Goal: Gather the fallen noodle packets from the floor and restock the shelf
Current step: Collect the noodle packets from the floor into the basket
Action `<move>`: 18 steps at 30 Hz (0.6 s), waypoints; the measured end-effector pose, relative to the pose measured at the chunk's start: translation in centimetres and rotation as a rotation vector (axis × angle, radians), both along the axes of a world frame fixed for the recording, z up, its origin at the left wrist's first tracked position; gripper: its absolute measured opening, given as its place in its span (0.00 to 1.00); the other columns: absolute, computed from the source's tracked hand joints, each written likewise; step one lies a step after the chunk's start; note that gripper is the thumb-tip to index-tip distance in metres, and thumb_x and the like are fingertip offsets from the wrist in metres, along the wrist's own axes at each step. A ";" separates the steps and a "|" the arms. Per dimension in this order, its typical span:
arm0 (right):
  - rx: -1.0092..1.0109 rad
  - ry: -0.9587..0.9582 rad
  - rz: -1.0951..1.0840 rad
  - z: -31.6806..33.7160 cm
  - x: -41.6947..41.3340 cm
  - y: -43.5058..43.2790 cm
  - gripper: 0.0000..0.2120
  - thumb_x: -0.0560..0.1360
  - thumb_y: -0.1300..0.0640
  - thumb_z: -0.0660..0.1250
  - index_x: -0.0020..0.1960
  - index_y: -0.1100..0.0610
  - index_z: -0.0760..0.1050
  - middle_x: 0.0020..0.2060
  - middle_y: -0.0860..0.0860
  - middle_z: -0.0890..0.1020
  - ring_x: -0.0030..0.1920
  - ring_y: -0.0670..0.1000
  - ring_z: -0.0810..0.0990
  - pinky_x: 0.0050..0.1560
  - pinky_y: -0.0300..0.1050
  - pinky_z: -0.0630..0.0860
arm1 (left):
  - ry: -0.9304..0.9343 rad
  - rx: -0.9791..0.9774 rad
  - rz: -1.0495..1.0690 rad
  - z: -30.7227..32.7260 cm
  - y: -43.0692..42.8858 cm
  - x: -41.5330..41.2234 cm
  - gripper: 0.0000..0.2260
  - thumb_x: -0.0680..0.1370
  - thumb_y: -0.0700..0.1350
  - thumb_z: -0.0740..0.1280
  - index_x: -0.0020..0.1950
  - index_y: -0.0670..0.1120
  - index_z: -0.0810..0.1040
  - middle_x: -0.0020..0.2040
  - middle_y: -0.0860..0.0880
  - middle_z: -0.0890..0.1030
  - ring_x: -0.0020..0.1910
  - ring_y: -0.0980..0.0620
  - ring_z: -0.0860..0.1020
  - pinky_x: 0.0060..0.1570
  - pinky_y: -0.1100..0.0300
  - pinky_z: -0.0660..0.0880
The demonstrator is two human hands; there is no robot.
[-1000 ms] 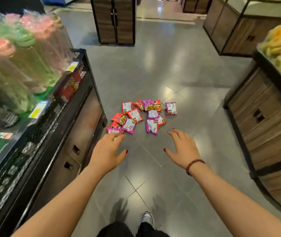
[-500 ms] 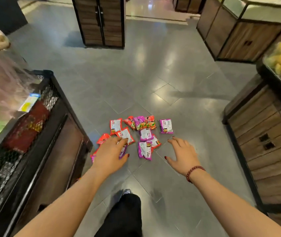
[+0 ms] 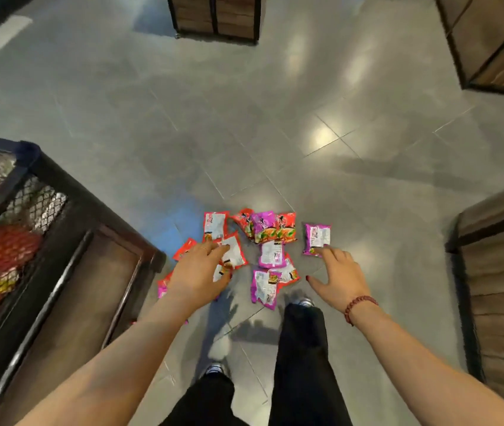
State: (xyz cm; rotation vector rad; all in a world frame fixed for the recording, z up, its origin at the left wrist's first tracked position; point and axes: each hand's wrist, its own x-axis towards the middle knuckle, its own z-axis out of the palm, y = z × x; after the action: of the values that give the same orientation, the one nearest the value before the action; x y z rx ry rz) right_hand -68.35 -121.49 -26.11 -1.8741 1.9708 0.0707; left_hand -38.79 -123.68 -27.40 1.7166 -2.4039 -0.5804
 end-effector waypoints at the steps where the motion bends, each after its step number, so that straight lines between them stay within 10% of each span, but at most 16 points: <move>1: 0.015 -0.012 0.026 -0.6 -1.0 -2.1 0.29 0.73 0.47 0.69 0.70 0.54 0.66 0.66 0.52 0.71 0.66 0.55 0.68 0.64 0.47 0.67 | 0.003 0.006 0.050 -0.8 -0.8 -0.9 0.24 0.69 0.53 0.65 0.62 0.43 0.79 0.54 0.43 0.81 0.52 0.38 0.80 0.49 0.50 0.77; 18: 0.340 -0.200 0.094 -22.9 -7.2 -21.4 0.28 0.72 0.53 0.69 0.70 0.55 0.67 0.64 0.58 0.72 0.64 0.59 0.69 0.63 0.49 0.68 | 0.205 0.363 0.638 -21.9 -10.2 -10.6 0.31 0.70 0.54 0.68 0.72 0.48 0.70 0.67 0.43 0.72 0.66 0.44 0.70 0.63 0.56 0.66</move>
State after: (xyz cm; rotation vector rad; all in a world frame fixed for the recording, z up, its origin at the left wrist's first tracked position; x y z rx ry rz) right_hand -75.51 -142.84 -48.99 -1.6797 1.6219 0.2215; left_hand -49.38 -133.87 -49.35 2.2732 -1.5428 -1.0529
